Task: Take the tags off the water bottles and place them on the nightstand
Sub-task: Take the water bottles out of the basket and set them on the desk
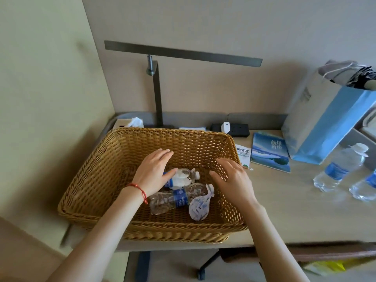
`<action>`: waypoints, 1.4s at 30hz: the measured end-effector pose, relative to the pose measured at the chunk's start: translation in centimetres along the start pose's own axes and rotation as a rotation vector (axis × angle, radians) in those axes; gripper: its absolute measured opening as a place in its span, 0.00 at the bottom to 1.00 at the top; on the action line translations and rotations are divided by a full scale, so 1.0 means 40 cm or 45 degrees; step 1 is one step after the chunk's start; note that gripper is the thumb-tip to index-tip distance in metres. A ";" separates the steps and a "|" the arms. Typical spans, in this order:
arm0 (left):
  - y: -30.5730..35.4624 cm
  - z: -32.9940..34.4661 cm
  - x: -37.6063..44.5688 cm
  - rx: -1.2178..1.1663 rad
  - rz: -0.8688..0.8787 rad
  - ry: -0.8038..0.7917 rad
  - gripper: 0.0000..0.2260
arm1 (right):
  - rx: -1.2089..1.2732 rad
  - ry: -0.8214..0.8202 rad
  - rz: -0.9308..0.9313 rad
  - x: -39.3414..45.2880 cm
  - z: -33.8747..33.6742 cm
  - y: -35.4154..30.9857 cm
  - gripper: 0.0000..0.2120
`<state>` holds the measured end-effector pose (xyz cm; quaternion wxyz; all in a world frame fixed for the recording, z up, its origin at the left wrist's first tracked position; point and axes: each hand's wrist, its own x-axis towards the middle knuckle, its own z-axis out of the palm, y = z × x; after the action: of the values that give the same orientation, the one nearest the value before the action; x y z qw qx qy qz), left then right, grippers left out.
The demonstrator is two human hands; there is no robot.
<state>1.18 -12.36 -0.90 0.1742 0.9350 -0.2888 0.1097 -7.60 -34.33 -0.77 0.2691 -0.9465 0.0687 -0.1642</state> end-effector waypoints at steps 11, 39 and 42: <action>-0.043 0.120 0.130 -0.218 -0.058 -0.312 0.25 | 0.139 -0.081 0.209 0.086 0.046 0.019 0.23; -0.204 0.302 0.303 -0.624 0.023 -1.155 0.20 | 0.263 -0.182 1.191 0.130 0.184 0.031 0.18; -0.211 0.314 0.314 -0.629 0.001 -1.230 0.23 | 0.321 -0.223 1.306 0.143 0.193 0.047 0.21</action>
<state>17.53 -17.03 -10.77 0.2362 0.8099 -0.3537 -0.4038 0.36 -33.38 -6.39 0.4313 -0.7619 0.4794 0.0610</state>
